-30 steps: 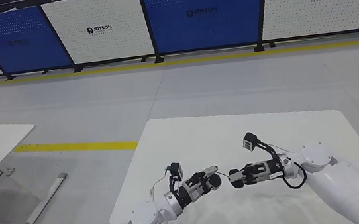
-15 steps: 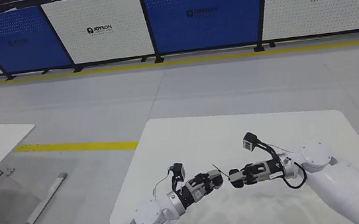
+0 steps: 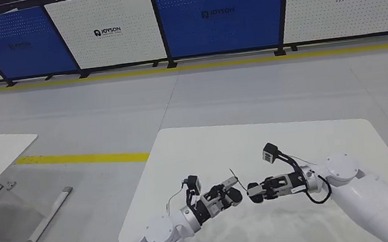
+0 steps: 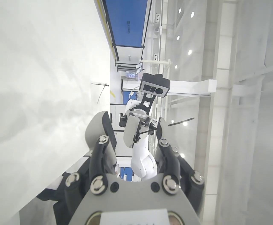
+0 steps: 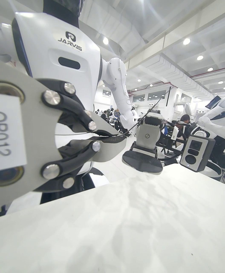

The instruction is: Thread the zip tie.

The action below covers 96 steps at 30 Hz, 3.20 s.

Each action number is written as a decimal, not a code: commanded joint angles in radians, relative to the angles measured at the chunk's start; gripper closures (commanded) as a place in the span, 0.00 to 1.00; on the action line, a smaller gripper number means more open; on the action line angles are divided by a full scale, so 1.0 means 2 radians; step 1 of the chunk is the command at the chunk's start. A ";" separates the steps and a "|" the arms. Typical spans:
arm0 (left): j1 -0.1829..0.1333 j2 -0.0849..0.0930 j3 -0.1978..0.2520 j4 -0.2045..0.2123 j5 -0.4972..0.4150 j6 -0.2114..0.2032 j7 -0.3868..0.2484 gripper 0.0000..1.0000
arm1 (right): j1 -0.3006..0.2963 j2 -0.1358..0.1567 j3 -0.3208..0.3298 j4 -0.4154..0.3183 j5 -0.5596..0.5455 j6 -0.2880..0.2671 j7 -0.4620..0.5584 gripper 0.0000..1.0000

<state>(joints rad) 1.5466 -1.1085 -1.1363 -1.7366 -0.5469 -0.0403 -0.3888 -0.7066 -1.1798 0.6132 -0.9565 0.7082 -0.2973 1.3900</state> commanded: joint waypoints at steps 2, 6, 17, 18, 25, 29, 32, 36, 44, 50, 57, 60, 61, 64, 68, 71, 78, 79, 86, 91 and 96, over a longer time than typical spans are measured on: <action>0.004 0.000 -0.006 -0.003 0.002 -0.010 0.018 0.57 | 0.000 0.000 0.000 0.000 0.000 0.000 0.000 1.00; 0.008 0.000 -0.017 -0.008 -0.010 -0.023 0.030 0.51 | 0.000 0.000 0.000 0.000 0.000 0.000 0.000 1.00; 0.013 -0.002 -0.013 -0.012 0.010 -0.036 0.043 0.00 | 0.000 0.000 0.000 0.000 0.000 0.000 0.000 1.00; 0.014 -0.002 -0.011 -0.012 0.012 -0.027 0.032 0.00 | 0.000 0.000 0.000 0.000 0.000 0.000 0.000 1.00; 0.006 -0.002 -0.002 -0.003 0.005 -0.006 0.007 0.20 | 0.000 0.000 0.000 0.000 0.000 0.000 0.000 1.00; -0.001 -0.004 0.003 0.004 -0.001 -0.008 0.007 0.46 | 0.000 0.000 0.000 0.000 0.000 0.000 0.000 1.00; -0.003 -0.004 0.004 0.007 0.000 -0.009 0.004 0.51 | 0.000 0.000 0.000 0.000 0.000 0.000 0.000 1.00; -0.003 -0.004 0.006 0.008 0.006 -0.011 -0.001 0.52 | 0.000 0.000 0.000 0.000 0.000 0.000 0.000 1.00; 0.003 -0.003 0.003 0.005 0.010 -0.015 -0.006 0.61 | 0.000 0.000 0.000 0.000 0.000 0.000 0.000 1.00; 0.000 -0.003 0.003 0.007 0.004 -0.012 -0.009 0.65 | 0.000 0.000 0.000 0.000 0.000 0.000 0.000 1.00; -0.004 -0.004 0.004 0.011 0.000 -0.010 -0.009 0.69 | 0.000 0.000 0.000 0.000 0.000 0.000 0.000 1.00; -0.005 -0.005 0.006 0.012 0.001 -0.009 -0.008 0.73 | 0.000 0.000 0.000 0.000 0.000 0.000 0.000 1.00; -0.005 -0.005 0.006 0.012 0.001 -0.009 -0.008 0.75 | 0.000 0.000 0.000 0.000 0.000 0.000 0.000 1.00; -0.005 -0.005 0.006 0.013 0.003 -0.009 -0.007 0.84 | 0.000 0.000 0.000 0.000 0.000 0.000 0.000 1.00; -0.005 -0.005 0.008 0.013 0.004 -0.008 -0.007 0.93 | 0.000 0.000 0.000 0.000 0.000 0.000 0.000 1.00; -0.006 -0.005 0.008 0.013 0.005 -0.008 -0.008 1.00 | 0.000 0.000 0.000 0.000 0.000 0.000 0.000 1.00; -0.004 -0.005 0.010 0.012 0.009 -0.011 -0.010 1.00 | -0.005 0.000 0.001 -0.008 -0.004 0.002 -0.011 1.00; -0.003 -0.005 0.010 0.011 0.009 -0.011 -0.010 1.00 | -0.008 0.001 0.002 -0.013 -0.008 0.004 -0.014 0.91; 0.006 -0.004 0.003 0.004 0.012 -0.024 0.007 1.00 | -0.025 0.010 0.030 -0.028 -0.015 0.007 -0.013 0.00; 0.010 -0.008 0.009 0.001 0.035 -0.037 0.065 1.00 | -0.047 0.020 0.060 -0.031 0.002 0.004 -0.010 0.00; 0.010 -0.013 0.026 0.003 0.072 -0.054 0.132 1.00 | -0.069 0.023 0.083 -0.023 0.041 0.021 -0.018 0.00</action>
<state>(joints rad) 1.5672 -1.1333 -1.0913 -1.7321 -0.4261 -0.1349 -0.1600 -0.8400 -1.1337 0.7748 -1.0055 0.7783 -0.2618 1.3608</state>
